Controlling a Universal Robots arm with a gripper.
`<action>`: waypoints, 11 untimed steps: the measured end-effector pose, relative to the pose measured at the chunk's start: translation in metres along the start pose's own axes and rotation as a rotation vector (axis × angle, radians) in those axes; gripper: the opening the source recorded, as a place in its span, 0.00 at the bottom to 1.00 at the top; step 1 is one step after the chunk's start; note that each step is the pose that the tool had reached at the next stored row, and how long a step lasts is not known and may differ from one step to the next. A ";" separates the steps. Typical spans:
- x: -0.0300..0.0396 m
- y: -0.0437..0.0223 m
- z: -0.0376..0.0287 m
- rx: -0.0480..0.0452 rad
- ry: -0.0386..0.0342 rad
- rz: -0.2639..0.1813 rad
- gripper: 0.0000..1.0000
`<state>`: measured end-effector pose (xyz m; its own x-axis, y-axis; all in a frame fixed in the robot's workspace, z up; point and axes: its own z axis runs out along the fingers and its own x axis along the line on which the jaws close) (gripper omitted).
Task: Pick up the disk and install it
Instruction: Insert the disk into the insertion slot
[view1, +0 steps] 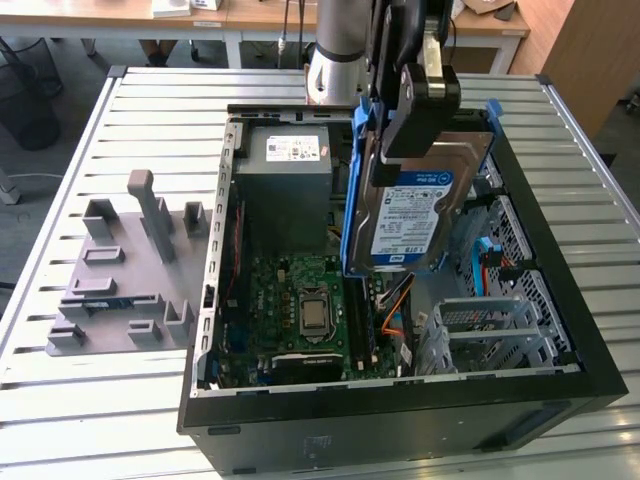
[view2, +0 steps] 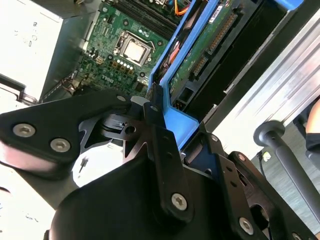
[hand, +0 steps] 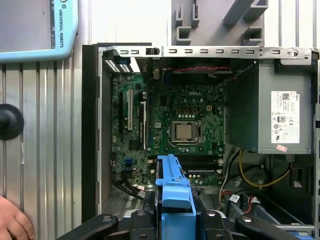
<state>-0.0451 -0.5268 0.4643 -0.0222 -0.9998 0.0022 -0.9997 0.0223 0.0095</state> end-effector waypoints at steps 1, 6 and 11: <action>0.0017 -0.0001 0.0001 0.0000 -0.0001 0.000 0.36; 0.0115 -0.0003 0.0007 0.0000 0.0000 0.000 0.36; 0.0224 -0.0011 0.0018 0.0001 -0.0002 0.000 0.36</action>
<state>-0.0445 -0.5492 0.4625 -0.0224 -0.9997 0.0020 -0.9997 0.0224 0.0094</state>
